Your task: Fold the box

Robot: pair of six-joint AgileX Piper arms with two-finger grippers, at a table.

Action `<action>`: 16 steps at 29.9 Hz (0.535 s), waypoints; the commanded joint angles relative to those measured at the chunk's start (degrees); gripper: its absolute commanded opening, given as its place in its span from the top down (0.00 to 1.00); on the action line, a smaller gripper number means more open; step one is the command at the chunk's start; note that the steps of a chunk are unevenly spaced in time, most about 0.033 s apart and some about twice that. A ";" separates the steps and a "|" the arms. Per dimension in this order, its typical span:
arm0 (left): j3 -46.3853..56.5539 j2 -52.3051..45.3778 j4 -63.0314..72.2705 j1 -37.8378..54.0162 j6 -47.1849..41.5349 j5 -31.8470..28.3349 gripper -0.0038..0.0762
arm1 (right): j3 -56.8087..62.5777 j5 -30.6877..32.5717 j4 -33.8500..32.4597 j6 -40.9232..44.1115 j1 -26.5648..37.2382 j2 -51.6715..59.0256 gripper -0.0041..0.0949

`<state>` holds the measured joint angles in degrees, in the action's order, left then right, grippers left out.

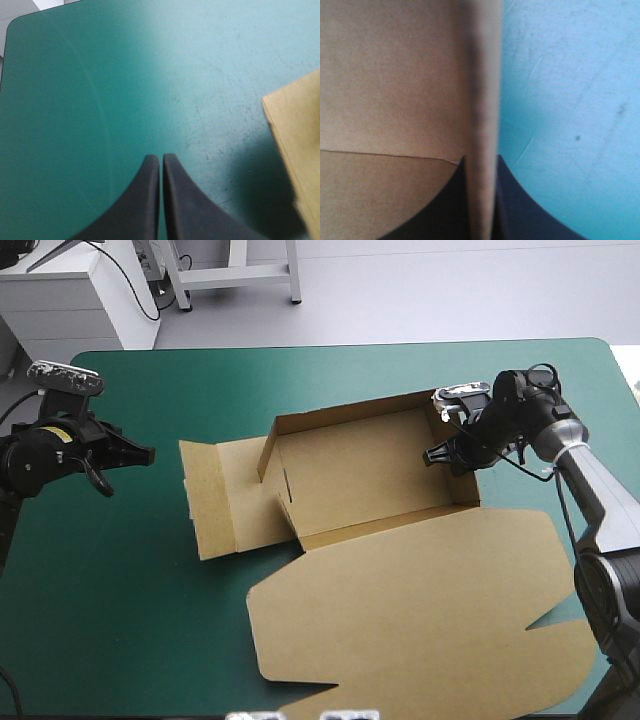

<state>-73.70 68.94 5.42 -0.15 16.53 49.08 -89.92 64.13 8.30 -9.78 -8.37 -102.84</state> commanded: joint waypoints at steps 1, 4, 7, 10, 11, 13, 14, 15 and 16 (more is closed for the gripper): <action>-1.35 -1.42 0.75 0.02 0.11 -3.27 0.94 | -1.56 -2.03 3.18 -0.84 0.22 2.66 0.98; -0.43 -1.42 -0.09 0.02 0.11 -3.97 0.94 | -1.56 -2.03 3.84 -1.50 0.22 3.15 0.98; 0.72 -1.42 -2.97 0.02 -0.30 -4.33 0.94 | -1.56 -2.03 4.09 -2.11 0.35 4.38 0.98; 2.40 -1.42 -8.06 0.02 -4.60 -4.81 0.94 | -1.66 -1.91 4.09 -2.49 0.35 6.56 0.98; 3.13 -1.42 -10.41 0.02 -6.71 -4.89 0.94 | -1.77 -1.55 4.09 -2.57 0.44 7.28 0.98; 4.73 -1.42 -14.47 0.02 -10.13 -4.92 0.94 | -1.77 -1.05 5.08 -3.19 1.15 9.28 0.98; 5.48 -1.42 -15.74 0.02 -11.06 -5.05 0.94 | -1.77 -0.96 5.68 -3.45 1.45 10.14 0.98; 6.53 -1.42 -16.44 0.19 -11.08 -5.47 0.94 | -1.77 -0.83 6.24 -3.63 2.11 11.20 0.98; 7.76 -1.42 -16.38 0.75 -11.08 -6.49 0.94 | -1.77 -0.83 6.93 -4.10 2.81 12.24 0.98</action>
<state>-66.76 68.94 -8.39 -0.09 7.64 47.16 -89.85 63.96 11.79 -12.75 -7.40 -96.27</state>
